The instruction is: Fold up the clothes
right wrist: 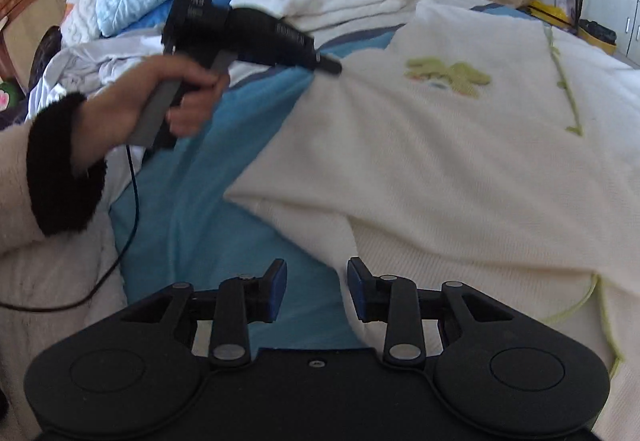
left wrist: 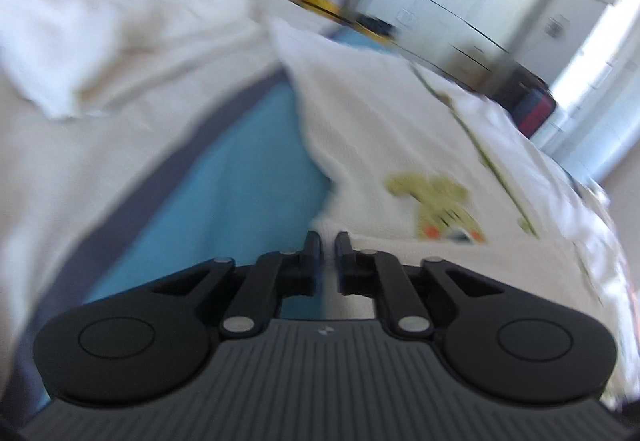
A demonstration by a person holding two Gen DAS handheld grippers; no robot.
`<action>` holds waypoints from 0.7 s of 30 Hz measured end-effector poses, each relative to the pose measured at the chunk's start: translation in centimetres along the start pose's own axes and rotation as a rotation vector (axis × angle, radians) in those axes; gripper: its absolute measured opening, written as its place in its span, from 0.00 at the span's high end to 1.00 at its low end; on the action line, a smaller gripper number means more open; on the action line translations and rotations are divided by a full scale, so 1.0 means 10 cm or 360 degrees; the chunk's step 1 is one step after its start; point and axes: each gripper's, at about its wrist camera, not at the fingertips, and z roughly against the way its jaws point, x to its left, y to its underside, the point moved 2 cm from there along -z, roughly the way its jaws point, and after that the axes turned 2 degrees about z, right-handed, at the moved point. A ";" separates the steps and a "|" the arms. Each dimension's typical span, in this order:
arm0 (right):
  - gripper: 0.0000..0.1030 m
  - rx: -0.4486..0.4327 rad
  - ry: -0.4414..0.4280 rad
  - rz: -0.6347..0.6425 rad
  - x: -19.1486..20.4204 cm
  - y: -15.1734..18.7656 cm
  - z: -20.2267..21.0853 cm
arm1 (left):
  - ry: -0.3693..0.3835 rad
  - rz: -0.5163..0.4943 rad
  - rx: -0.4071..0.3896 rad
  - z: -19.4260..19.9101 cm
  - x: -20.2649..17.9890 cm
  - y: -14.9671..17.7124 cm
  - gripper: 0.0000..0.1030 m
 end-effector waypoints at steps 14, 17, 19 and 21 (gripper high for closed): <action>0.58 -0.0029 0.0255 0.0142 0.01 0.20 -0.02 | 0.0315 0.0137 0.0688 0.50 0.02 0.81 0.09; 0.58 -0.0049 0.0269 0.0174 0.07 0.19 -0.12 | 0.0268 0.0121 0.0680 0.48 -0.08 0.88 0.05; 0.58 -0.0074 0.0303 0.0185 0.10 0.18 -0.20 | 0.0193 0.0066 0.0586 0.53 -0.13 0.90 0.36; 0.58 -0.0107 0.0342 0.0183 0.12 0.16 -0.28 | 0.0042 -0.0124 0.0452 0.55 -0.22 0.90 0.98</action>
